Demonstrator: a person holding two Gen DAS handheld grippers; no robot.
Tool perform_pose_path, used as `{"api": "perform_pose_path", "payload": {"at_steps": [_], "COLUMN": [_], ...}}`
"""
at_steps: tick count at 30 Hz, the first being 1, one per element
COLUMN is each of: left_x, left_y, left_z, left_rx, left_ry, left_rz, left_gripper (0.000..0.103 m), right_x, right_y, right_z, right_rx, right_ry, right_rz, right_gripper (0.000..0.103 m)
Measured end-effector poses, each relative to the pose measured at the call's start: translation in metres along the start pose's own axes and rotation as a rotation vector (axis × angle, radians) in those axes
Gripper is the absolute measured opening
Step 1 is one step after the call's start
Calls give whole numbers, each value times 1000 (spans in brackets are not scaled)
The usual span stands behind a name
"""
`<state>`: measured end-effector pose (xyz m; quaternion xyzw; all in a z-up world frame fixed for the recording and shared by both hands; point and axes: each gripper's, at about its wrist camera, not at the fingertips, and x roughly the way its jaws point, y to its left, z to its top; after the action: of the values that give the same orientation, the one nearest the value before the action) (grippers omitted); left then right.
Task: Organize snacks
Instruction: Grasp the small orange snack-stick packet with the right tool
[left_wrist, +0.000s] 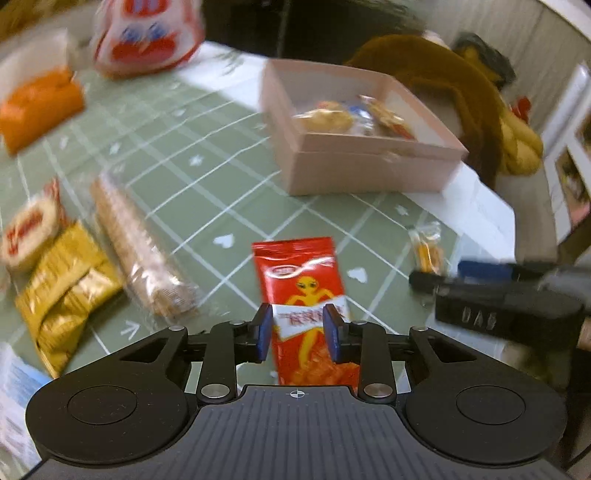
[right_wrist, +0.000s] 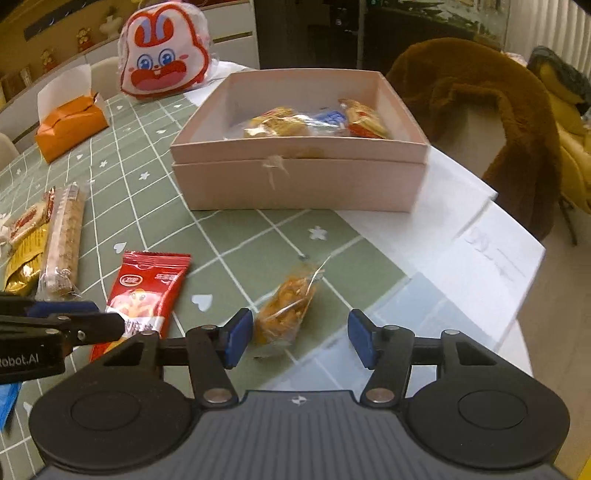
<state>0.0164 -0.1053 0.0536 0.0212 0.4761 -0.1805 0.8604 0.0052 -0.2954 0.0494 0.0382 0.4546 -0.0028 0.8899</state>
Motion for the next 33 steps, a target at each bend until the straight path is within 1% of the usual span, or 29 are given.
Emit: {"api": "perform_pose_path", "payload": {"at_steps": [3, 4, 6, 7, 8, 10, 12, 14, 17, 21, 23, 25, 28, 30, 31, 33], "left_x": [6, 10, 11, 13, 14, 17, 15, 11, 8, 12, 14, 16, 18, 19, 19, 18], "left_y": [-23, -29, -40, -43, -46, -48, -46, -40, -30, -22, -16, -10, -8, -9, -10, -12], "left_z": [-5, -8, -11, -12, -12, -12, -11, -11, -9, -8, -9, -8, -6, -6, -6, -7], "left_rx": [108, 131, 181, 194, 206, 207, 185, 137, 90, 65, 45, 19, 5, 12, 19, 28], "left_ry": [23, 32, 17, 23, 31, 41, 35, 24, 18, 34, 46, 39, 23, 10, 5, 8], "left_rz": [40, 49, 72, 65, 44, 2, -1, -3, 39, 80, 73, 61, 52, 46, 40, 34], "left_gripper": [34, 35, 36, 47, 64, 76, 75, 70, 69, 69, 74, 76, 75, 70, 65, 62], "right_x": [-14, -17, -22, -23, -24, -23, -22, -23, -24, -22, -22, -22, -21, -21, -20, -17], "right_y": [-8, -11, -18, -22, -25, -32, -36, -39, -39, -39, -39, -37, -34, -28, -25, -19], "right_z": [-1, -1, -1, -2, -3, -4, -7, -9, -13, -14, -14, -15, -12, -9, -7, -4], "right_rx": [4, 3, 14, 26, 36, 58, 69, 72, 67, 67, 67, 65, 63, 50, 41, 29], "right_ry": [-36, -45, -54, -57, -57, -52, -43, -40, -42, -29, -29, -32, -28, -34, -35, -32], "right_rz": [-21, -30, -46, -50, -54, -67, -76, -82, -93, -81, -81, -80, -59, -43, -26, 0], "right_gripper": [58, 58, 59, 61, 63, 65, 65, 65, 71, 71, 72, 73, 73, 73, 72, 72]}}
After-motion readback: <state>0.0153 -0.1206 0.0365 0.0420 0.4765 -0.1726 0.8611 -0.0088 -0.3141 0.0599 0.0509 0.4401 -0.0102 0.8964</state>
